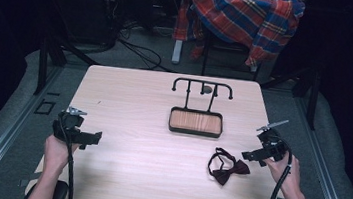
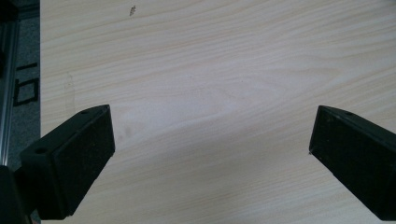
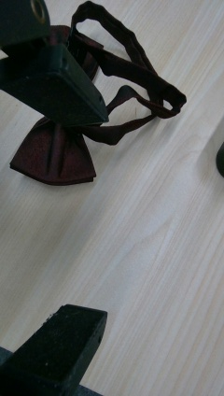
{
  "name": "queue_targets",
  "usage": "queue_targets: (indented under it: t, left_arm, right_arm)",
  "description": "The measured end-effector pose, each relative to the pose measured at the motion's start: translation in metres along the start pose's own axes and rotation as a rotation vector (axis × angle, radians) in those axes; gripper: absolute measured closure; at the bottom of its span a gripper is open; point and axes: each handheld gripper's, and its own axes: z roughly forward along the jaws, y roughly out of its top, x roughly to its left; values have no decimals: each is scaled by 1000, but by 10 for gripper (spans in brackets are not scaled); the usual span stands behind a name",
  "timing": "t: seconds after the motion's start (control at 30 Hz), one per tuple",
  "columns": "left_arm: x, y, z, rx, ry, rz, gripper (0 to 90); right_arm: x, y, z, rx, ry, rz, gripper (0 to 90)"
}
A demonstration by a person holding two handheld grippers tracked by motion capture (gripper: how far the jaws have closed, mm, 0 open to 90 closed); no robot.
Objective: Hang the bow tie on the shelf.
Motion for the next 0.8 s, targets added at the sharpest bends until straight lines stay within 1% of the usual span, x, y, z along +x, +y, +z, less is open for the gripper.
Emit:
queue_targets:
  t: [0.03,0.07,0.17,0.2,0.23,0.27,0.33,0.4,0.43,0.47,0.5,0.53,0.6,0.63,0.7,0.73,0.77,0.8]
  left_arm:
    - [0,0,0,0,-1,1,3]
    - [0,0,1,0,-3,-1,3]
    - [-1,0,1,2,-5,2,3]
    - [0,0,2,6,-11,5,3]
    - [0,0,2,6,-11,5,3]
    - [0,0,2,3,-8,6,3]
    - [0,0,1,4,-9,5,3]
    - [-1,1,2,3,-13,2,3]
    - [-1,1,2,3,-13,2,3]
    - [-2,2,3,6,-14,7,3]
    - [-2,2,3,6,-14,7,3]
    - [-4,3,4,8,-14,16,3]
    - [-4,3,5,12,-16,17,2]
    - [-4,3,5,12,-16,17,3]
    - [-5,3,4,14,-20,16,3]
    - [-5,3,5,12,-18,17,3]
    - [-5,3,5,12,-18,16,3]
    - [-5,3,5,12,-18,16,3]
  right_arm:
    - [1,0,0,1,-3,0,54]
    - [1,0,0,-3,9,-6,53]
    - [2,1,0,-11,20,-8,52]
    - [3,2,0,-7,16,-21,52]
    - [3,2,0,-7,16,-21,52]
    - [5,3,0,-8,32,-27,52]
    - [6,4,1,-11,34,-31,52]
    - [10,4,2,-15,45,-44,47]
    - [11,5,1,-12,43,-55,44]
    - [13,5,2,-13,50,-67,42]
    - [13,5,2,-13,50,-67,42]
    - [17,7,2,-19,61,-65,29]
    - [20,11,5,-15,91,-77,21]
    - [20,11,5,-15,91,-77,21]
    - [26,16,9,-4,79,-107,20]
    - [32,21,15,17,85,-138,38]
    - [32,21,15,17,85,-138,38]
    - [33,23,17,35,83,-159,50]
